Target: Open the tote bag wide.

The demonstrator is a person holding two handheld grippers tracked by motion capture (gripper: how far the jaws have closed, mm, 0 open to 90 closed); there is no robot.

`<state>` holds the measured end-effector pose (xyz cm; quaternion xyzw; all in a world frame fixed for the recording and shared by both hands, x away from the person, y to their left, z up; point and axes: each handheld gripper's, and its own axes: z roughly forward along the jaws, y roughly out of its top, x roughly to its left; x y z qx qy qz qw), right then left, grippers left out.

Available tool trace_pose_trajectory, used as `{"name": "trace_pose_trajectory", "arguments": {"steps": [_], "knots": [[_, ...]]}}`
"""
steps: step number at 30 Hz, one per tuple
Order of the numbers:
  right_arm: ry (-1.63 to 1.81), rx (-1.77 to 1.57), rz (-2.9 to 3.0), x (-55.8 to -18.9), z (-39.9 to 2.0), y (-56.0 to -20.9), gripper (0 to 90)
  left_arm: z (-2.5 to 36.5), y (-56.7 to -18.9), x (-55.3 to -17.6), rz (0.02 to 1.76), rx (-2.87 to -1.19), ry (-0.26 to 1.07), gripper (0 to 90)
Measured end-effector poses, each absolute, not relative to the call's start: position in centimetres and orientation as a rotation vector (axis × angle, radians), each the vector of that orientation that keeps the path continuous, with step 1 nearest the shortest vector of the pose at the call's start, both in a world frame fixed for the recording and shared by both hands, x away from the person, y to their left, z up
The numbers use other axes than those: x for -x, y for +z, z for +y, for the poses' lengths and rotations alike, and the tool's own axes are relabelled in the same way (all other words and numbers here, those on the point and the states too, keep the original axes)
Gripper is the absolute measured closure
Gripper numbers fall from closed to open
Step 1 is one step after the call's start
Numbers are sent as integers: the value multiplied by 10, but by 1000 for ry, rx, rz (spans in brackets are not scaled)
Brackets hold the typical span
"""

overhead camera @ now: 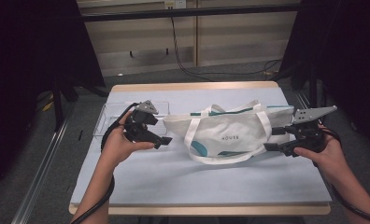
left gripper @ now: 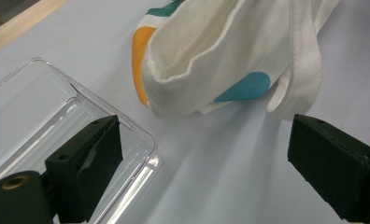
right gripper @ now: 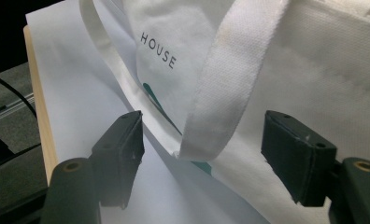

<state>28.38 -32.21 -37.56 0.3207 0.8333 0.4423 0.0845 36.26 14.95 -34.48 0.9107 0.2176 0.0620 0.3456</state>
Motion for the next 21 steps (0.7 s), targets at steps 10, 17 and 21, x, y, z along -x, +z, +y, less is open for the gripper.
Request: {"name": "trace_pose_trajectory", "arguments": {"steps": [10, 17, 21], "knots": [[1317, -952, 2492, -288, -318, -377, 399, 150, -332, -371, 574, -2359, 179, 139], [1310, -942, 2500, -289, -314, -379, 493, 144, -319, -377, 565, -2364, 189, 156], [1300, -934, 2510, -290, -313, -381, 538, 143, -315, -383, 547, -2388, 187, 156]]}}
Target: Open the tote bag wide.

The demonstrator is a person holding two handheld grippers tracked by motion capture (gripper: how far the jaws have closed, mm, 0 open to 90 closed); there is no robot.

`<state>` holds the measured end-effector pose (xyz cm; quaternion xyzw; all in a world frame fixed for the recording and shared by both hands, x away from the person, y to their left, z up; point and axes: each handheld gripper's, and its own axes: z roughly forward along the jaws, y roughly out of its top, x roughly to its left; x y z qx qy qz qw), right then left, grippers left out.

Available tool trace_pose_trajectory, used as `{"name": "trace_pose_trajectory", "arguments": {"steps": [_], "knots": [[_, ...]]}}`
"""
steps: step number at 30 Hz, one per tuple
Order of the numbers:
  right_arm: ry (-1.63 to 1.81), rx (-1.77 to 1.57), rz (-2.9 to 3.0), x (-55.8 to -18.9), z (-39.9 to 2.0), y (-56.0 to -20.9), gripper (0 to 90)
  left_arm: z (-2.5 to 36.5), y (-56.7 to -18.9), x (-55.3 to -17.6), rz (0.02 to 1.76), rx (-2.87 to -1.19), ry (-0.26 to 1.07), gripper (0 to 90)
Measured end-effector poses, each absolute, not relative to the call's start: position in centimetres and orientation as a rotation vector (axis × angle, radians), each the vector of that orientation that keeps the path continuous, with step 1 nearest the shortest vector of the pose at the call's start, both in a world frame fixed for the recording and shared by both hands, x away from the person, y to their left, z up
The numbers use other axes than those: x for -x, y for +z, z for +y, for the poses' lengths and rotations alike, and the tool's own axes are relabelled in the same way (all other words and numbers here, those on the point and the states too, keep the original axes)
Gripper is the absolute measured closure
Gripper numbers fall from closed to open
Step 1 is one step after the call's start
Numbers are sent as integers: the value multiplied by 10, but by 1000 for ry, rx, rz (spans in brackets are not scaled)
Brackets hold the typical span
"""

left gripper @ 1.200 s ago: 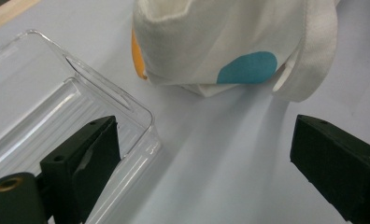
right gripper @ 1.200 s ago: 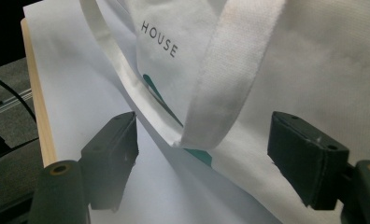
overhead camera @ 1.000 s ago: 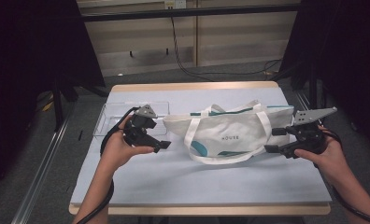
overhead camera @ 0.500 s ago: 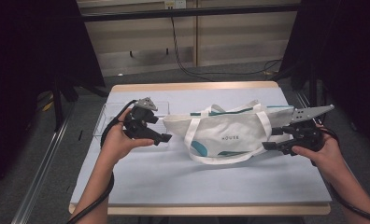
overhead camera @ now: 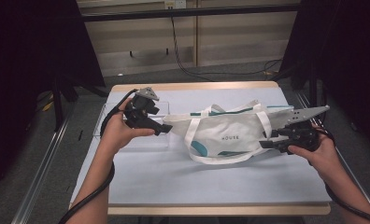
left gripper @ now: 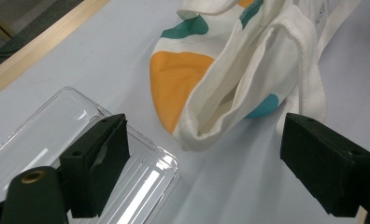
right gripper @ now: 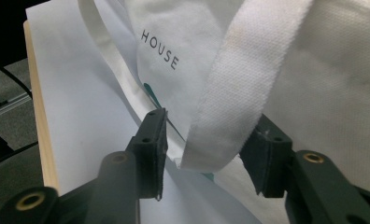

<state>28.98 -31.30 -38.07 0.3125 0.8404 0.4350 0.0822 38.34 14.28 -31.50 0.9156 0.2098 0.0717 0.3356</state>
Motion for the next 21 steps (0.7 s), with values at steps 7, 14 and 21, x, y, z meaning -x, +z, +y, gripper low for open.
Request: {"name": "trace_pose_trajectory", "arguments": {"steps": [7, 14, 21], "knots": [[1312, -926, 2517, -291, -313, -382, 652, 137, -308, -390, 536, -2400, 194, 166], [1305, -915, 2534, -292, -312, -383, 680, 128, -299, -397, 518, -2398, 194, 234], [1294, -904, 2544, -291, -311, -383, 685, 118, -296, -401, 499, -2399, 167, 342]]}}
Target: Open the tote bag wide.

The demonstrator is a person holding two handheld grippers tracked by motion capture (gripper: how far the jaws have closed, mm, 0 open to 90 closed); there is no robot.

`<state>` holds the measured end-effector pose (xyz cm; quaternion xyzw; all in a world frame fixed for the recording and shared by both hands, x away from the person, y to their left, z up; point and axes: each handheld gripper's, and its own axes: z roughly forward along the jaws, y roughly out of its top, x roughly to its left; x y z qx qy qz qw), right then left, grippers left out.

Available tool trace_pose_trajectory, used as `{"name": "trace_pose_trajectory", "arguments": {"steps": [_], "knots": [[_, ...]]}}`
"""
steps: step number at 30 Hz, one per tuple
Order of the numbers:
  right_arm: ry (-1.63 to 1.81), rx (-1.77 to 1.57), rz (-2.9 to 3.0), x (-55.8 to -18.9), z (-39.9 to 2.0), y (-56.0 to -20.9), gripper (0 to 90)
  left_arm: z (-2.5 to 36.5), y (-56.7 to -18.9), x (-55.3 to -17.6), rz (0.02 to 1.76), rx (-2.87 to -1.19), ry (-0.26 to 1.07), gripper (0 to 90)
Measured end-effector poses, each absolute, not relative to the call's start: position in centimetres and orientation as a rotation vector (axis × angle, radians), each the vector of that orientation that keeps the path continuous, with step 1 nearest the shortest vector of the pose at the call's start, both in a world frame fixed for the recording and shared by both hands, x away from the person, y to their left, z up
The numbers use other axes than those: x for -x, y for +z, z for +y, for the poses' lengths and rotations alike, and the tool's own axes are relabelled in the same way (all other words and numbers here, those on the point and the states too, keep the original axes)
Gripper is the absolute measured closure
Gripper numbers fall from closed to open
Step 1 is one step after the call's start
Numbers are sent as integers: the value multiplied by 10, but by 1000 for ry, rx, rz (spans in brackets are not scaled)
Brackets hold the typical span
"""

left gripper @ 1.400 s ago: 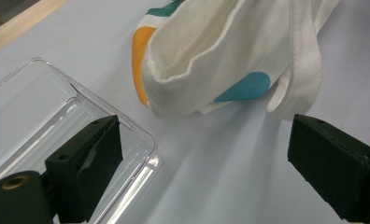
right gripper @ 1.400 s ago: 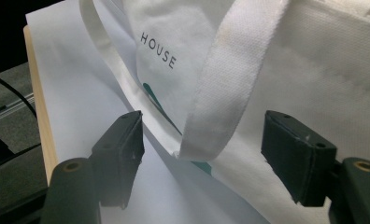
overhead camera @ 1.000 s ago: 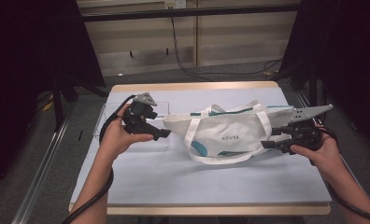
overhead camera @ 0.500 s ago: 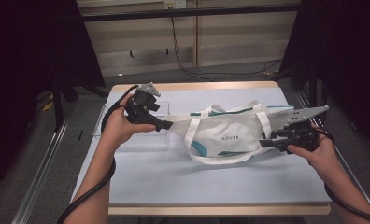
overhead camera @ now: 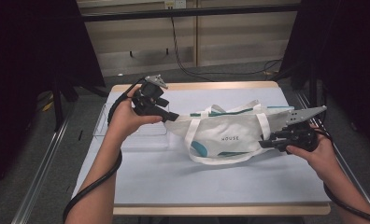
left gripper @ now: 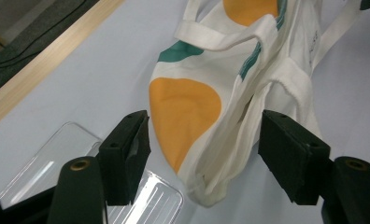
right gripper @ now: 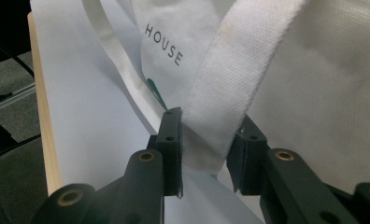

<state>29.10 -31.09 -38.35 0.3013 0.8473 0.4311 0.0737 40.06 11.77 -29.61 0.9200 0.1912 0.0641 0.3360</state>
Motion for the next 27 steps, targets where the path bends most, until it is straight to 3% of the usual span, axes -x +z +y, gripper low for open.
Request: {"name": "trace_pose_trajectory", "arguments": {"steps": [23, 27], "knots": [[1296, -898, 2548, -291, -309, -385, 689, 79, -308, -407, 417, -2466, 54, 673], [1303, -899, 2546, -292, -308, -385, 689, 72, -309, -408, 388, -2510, 37, 767]]}}
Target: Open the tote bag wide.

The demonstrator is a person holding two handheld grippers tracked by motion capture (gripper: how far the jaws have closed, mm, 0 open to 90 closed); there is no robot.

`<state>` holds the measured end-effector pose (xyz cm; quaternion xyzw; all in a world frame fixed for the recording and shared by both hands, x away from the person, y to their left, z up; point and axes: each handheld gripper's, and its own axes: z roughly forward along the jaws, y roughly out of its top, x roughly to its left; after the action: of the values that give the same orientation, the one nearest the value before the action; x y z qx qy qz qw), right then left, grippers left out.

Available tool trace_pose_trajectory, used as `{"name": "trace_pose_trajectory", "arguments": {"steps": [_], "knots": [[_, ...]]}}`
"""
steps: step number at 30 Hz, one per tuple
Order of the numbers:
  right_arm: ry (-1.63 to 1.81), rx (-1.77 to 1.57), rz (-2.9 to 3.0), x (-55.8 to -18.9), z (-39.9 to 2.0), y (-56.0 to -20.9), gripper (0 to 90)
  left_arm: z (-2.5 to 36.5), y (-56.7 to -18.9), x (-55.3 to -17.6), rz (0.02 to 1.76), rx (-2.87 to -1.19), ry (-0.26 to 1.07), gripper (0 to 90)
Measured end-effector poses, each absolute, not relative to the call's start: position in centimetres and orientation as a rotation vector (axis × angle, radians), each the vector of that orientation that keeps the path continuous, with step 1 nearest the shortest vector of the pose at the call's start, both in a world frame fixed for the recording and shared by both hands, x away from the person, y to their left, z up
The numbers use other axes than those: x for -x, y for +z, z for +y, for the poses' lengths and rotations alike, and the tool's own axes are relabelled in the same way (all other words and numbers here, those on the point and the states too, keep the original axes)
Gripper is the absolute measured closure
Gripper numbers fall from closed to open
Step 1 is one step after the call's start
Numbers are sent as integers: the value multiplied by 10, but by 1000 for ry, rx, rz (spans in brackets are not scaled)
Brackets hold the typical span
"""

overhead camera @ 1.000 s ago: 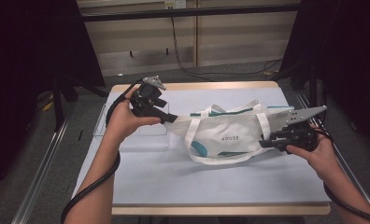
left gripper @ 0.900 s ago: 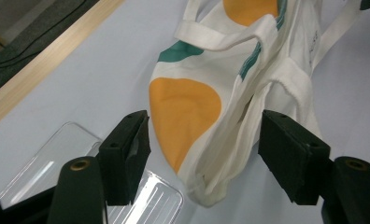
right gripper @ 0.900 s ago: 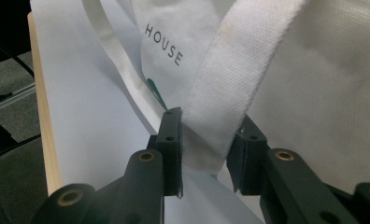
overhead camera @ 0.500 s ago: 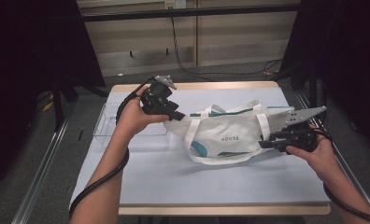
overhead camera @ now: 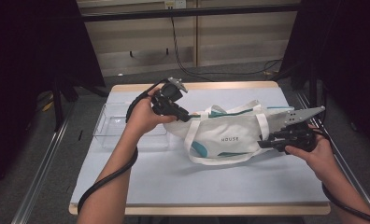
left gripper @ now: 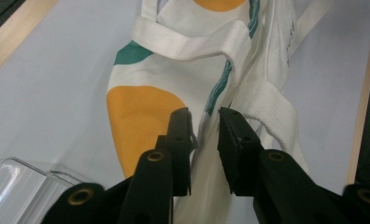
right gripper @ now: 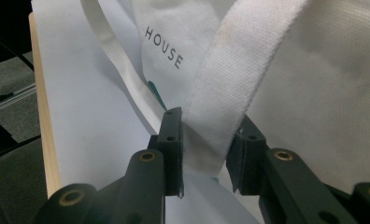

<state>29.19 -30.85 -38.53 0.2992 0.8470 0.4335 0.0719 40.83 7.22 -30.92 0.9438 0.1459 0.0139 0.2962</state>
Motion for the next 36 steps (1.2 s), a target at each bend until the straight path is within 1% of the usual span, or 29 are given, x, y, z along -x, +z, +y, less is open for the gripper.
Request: {"name": "trace_pose_trajectory", "arguments": {"steps": [3, 6, 8, 10, 11, 13, 16, 19, 22, 27, 28, 29, 35, 36], "knots": [[1302, -900, 2542, -292, -309, -386, 689, 69, -310, -408, 389, -2525, 22, 839], [1307, -894, 2542, -291, -309, -386, 689, 67, -311, -409, 395, -2523, 15, 879], [1302, -894, 2545, -290, -310, -386, 690, 68, -311, -410, 403, -2528, 0, 883], [1304, -892, 2548, -289, -310, -387, 690, 69, -310, -413, 402, -2525, 22, 884], [1303, -891, 2551, -289, -311, -388, 690, 68, -310, -412, 430, -2509, 22, 884], [1297, -884, 2555, -287, -311, -389, 692, 68, -309, -414, 412, -2515, 23, 885], [1290, -882, 2561, -286, -312, -390, 693, 67, -309, -414, 451, -2503, 22, 886], [1291, -879, 2567, -284, -313, -392, 695, 67, -308, -417, 436, -2510, 35, 886], [1289, -878, 2569, -282, -314, -394, 696, 67, -308, -420, 484, -2494, 26, 886], [1294, -877, 2569, -279, -316, -397, 698, 66, -308, -424, 488, -2497, 30, 886], [1292, -880, 2571, -277, -316, -397, 698, 65, -310, -423, 527, -2464, 30, 886], [1291, -880, 2567, -277, -316, -398, 699, 67, -310, -425, 507, -2483, 32, 886], [1293, -886, 2573, -272, -318, -406, 703, 67, -311, -428, 538, -2468, 37, 887], [1294, -886, 2573, -271, -319, -406, 704, 67, -310, -429, 520, -2480, 33, 887]]}}
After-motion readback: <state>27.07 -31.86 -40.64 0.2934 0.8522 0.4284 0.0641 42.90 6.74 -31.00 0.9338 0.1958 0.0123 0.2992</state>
